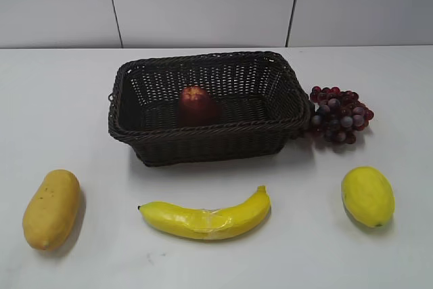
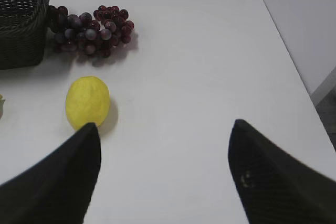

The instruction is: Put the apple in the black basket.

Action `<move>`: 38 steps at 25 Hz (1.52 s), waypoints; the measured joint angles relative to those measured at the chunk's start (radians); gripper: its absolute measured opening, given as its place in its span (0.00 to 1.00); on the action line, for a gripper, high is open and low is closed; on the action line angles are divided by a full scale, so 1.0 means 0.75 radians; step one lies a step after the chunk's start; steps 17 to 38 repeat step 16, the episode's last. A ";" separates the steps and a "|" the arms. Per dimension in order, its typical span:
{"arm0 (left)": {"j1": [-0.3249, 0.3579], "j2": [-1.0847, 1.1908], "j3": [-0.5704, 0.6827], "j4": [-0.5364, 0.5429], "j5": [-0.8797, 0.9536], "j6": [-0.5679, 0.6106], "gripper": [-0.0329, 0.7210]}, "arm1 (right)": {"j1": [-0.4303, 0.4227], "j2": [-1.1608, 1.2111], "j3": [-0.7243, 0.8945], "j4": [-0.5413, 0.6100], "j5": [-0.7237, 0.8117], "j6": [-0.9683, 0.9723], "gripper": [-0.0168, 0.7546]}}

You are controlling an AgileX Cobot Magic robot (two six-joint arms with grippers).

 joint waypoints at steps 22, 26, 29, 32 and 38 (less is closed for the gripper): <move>0.071 -0.003 0.000 -0.015 0.000 0.000 0.53 | 0.000 0.000 0.000 0.000 0.000 0.000 0.76; 0.071 -0.003 0.000 -0.015 0.000 0.000 0.53 | 0.000 0.000 0.000 0.000 0.000 0.000 0.76; 0.071 -0.003 0.000 -0.015 0.000 0.000 0.53 | 0.000 0.000 0.000 0.000 0.000 0.000 0.76; 0.071 -0.003 0.000 -0.015 0.000 0.000 0.53 | 0.000 0.000 0.000 0.000 0.000 0.000 0.76; 0.071 -0.003 0.000 -0.015 0.000 0.000 0.53 | 0.000 0.000 0.000 0.000 0.000 0.000 0.76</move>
